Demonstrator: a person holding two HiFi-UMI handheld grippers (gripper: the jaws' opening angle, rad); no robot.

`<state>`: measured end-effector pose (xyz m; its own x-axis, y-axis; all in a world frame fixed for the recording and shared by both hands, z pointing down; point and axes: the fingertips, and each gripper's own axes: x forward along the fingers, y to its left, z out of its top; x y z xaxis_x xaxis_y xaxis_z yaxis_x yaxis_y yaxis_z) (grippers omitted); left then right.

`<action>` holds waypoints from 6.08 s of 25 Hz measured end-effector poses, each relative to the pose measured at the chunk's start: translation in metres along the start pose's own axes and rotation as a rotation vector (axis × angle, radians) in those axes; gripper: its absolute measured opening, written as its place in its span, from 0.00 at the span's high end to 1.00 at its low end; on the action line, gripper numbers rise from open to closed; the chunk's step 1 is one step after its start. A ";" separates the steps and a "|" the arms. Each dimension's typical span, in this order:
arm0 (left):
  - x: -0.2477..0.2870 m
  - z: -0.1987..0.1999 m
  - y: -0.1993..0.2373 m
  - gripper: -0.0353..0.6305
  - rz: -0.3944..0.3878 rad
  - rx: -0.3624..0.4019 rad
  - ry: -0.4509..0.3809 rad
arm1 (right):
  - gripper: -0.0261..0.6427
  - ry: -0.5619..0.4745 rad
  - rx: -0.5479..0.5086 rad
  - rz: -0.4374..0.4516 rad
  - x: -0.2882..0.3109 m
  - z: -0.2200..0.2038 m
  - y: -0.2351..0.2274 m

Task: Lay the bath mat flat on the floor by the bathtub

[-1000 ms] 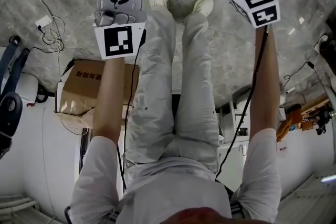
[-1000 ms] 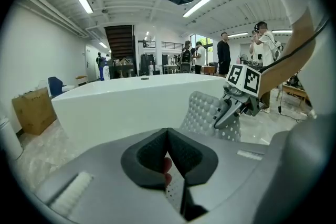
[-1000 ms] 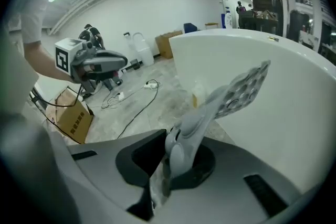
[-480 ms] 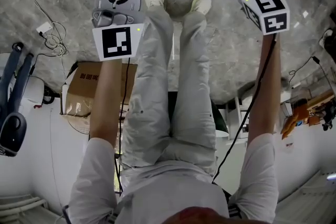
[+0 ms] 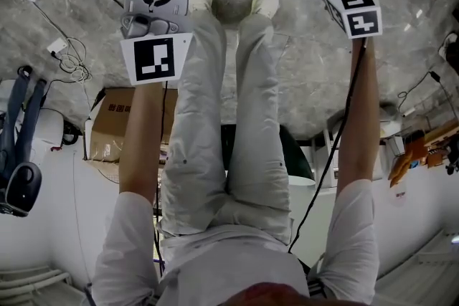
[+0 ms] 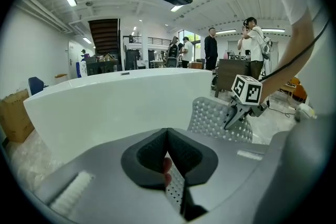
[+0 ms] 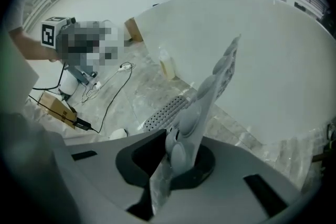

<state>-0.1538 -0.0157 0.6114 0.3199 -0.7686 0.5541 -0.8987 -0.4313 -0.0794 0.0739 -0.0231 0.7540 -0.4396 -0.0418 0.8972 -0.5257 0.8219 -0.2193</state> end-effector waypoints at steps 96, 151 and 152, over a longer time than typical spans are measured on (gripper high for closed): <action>0.022 0.041 -0.052 0.95 -0.011 0.048 -0.093 | 0.95 -0.570 0.368 -0.514 -0.106 -0.001 -0.022; -0.341 0.473 -0.055 0.95 -0.048 0.032 -0.515 | 0.96 -1.123 0.026 -0.503 -0.635 0.264 0.216; -0.341 0.473 -0.054 0.95 -0.049 0.029 -0.512 | 0.96 -1.123 0.026 -0.505 -0.635 0.263 0.216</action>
<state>-0.0724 0.0463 0.0348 0.4740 -0.8767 0.0816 -0.8725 -0.4801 -0.0909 0.0484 0.0312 0.0360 -0.5580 -0.8277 0.0589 -0.8273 0.5605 0.0376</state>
